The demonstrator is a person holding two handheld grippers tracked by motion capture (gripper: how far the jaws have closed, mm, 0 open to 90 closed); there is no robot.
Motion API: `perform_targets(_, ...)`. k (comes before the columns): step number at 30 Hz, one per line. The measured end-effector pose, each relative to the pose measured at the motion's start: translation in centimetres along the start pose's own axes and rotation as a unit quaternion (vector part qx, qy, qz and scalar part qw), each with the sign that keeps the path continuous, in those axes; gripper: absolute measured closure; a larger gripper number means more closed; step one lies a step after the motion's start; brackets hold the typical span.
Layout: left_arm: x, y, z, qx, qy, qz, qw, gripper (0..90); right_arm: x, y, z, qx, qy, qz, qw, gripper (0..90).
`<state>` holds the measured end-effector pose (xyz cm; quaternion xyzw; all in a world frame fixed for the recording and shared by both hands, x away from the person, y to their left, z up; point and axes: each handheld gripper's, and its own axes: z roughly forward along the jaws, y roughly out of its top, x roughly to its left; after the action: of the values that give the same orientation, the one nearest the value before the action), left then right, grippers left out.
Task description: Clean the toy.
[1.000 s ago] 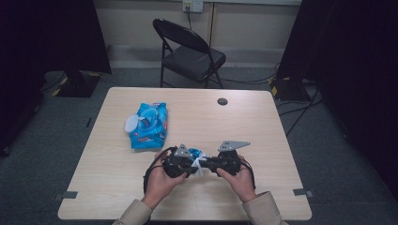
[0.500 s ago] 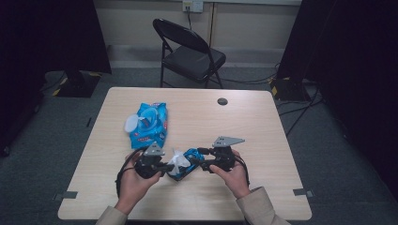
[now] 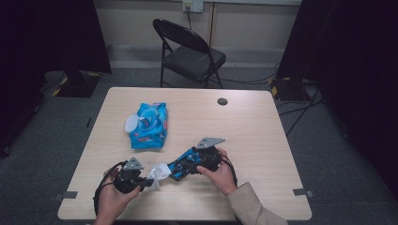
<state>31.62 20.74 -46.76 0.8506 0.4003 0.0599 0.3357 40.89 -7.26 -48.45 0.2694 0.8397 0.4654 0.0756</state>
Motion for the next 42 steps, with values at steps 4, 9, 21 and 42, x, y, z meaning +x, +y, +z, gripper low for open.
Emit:
perform_targets(4,-0.1,-0.3,0.7,0.016,-0.004,0.001,0.9999,87.4,0.4,-0.3,0.8,0.027,0.010,-0.044,0.9986,13.3)
perform_targets(9,0.1,-0.4,1.0,0.018,-0.003,-0.008,0.9998,85.6,0.3,-0.3,0.9,0.024,0.009,-0.052,0.9983,12.6)
perform_targets(21,0.5,0.2,1.3,-0.003,0.014,0.000,0.9999,42.9,-0.1,-1.2,1.0,0.008,0.009,-0.024,0.9996,6.7)
perform_targets(42,0.4,1.7,3.3,0.011,0.007,0.032,0.9994,79.5,-0.1,-1.3,1.0,0.003,0.007,-0.024,0.9997,6.6)
